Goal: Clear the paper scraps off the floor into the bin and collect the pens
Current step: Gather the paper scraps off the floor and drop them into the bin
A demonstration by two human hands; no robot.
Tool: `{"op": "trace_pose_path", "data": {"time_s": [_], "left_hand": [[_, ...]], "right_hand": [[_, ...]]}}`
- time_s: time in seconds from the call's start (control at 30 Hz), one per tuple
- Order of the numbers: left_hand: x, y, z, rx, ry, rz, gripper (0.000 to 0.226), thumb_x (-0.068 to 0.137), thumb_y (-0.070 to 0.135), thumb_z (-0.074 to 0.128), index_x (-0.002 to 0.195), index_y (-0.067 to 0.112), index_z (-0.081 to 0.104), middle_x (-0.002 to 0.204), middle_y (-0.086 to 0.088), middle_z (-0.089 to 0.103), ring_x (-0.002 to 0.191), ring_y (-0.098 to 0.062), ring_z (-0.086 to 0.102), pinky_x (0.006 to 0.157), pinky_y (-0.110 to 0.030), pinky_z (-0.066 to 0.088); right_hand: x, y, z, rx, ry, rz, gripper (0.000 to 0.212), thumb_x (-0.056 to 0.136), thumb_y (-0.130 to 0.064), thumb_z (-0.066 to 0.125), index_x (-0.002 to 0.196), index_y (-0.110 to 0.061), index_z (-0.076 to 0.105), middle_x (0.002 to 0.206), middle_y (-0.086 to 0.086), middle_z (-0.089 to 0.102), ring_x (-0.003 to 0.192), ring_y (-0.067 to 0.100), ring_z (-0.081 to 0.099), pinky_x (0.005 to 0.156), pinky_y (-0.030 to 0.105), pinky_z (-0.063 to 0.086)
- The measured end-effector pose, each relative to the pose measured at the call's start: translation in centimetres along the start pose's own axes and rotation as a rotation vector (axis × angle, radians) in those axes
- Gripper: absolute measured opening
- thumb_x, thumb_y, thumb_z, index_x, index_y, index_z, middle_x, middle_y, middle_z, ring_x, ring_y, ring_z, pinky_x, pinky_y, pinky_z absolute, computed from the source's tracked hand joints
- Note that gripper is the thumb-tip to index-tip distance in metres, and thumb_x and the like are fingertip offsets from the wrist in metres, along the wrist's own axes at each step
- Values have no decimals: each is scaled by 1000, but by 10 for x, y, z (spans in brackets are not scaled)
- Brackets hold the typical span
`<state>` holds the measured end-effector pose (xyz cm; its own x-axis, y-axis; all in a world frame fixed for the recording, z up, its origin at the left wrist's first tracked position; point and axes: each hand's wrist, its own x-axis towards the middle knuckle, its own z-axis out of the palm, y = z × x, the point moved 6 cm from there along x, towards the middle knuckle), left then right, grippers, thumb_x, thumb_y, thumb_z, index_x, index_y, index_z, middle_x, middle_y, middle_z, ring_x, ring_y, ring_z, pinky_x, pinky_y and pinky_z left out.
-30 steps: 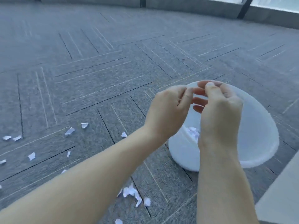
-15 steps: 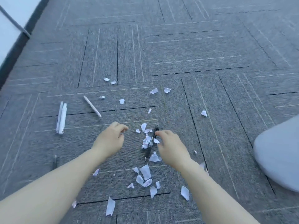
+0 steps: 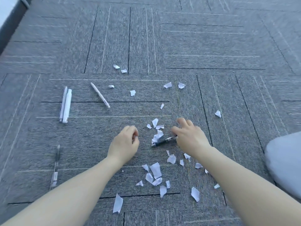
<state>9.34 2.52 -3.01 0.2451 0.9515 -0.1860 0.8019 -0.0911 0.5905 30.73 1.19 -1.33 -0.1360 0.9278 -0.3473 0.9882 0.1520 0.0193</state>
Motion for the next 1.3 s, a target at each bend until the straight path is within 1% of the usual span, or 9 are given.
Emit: {"op": "trace_pose_path", "data": {"time_s": [0.13,0.53,0.73,0.87,0.93,1.0,1.07,1.2,1.3], "left_hand": [[-6,-15,-4,-8,12,-28,5,90,19,50,89,24,50,84,11,49,71,-11,54,61,-35,49],[-38,-34,-13,88,-3,71,8,87,21,52,82,26,48,72,11,50,59,-8,52,50,-24,43],[-49,-36,-13,101,30,170,2,86,21,54,87,23,55,77,13,50,61,-9,48,52,-24,42],[-24,-31,-32,32,151,130,9,91,15,52,96,18,58,87,9,55,68,-8,50,54,-21,41],[0,-24,-46,-5,237,113,11,91,13,51,99,16,59,91,6,56,73,-10,52,59,-24,44],[31,-19,-59,-26,301,96,18,92,12,49,107,13,60,102,1,58,86,-14,55,70,-27,47],[67,-15,-65,-7,294,60,30,92,13,46,121,13,54,121,-5,54,109,-18,50,87,-30,44],[132,-13,-56,169,112,-138,57,94,21,43,147,17,23,156,-14,14,143,-31,12,117,-45,14],[159,-23,-47,185,35,-331,65,93,23,40,151,22,9,158,-18,-5,145,-36,-5,117,-46,3]], "right_hand": [[-3,4,4,28,-53,-18,41,83,0,55,117,-18,43,122,6,43,101,24,50,65,31,44],[23,-82,-27,413,-3,-150,21,91,-24,52,109,-28,62,97,-7,51,87,19,59,66,33,50],[50,-121,-28,428,242,-130,38,94,-31,52,131,-23,54,129,4,51,118,28,44,94,45,42],[68,-79,-11,273,45,-51,52,98,-40,41,148,-30,29,161,-1,13,148,25,7,116,46,16],[60,-72,-7,250,8,-159,44,100,-35,39,143,-22,41,156,0,29,145,24,22,112,43,28],[38,-71,-11,218,128,-311,33,99,-30,39,118,-16,62,124,1,60,117,23,55,87,39,53],[18,-61,-14,269,282,-303,29,95,-29,43,104,-17,68,105,-2,66,96,21,62,68,33,55],[65,-27,-9,386,249,50,45,97,-32,47,141,-23,44,153,2,33,140,26,28,111,42,31],[98,-28,-7,375,113,23,54,100,-35,39,151,-21,27,162,0,10,149,20,6,118,34,9]]}}
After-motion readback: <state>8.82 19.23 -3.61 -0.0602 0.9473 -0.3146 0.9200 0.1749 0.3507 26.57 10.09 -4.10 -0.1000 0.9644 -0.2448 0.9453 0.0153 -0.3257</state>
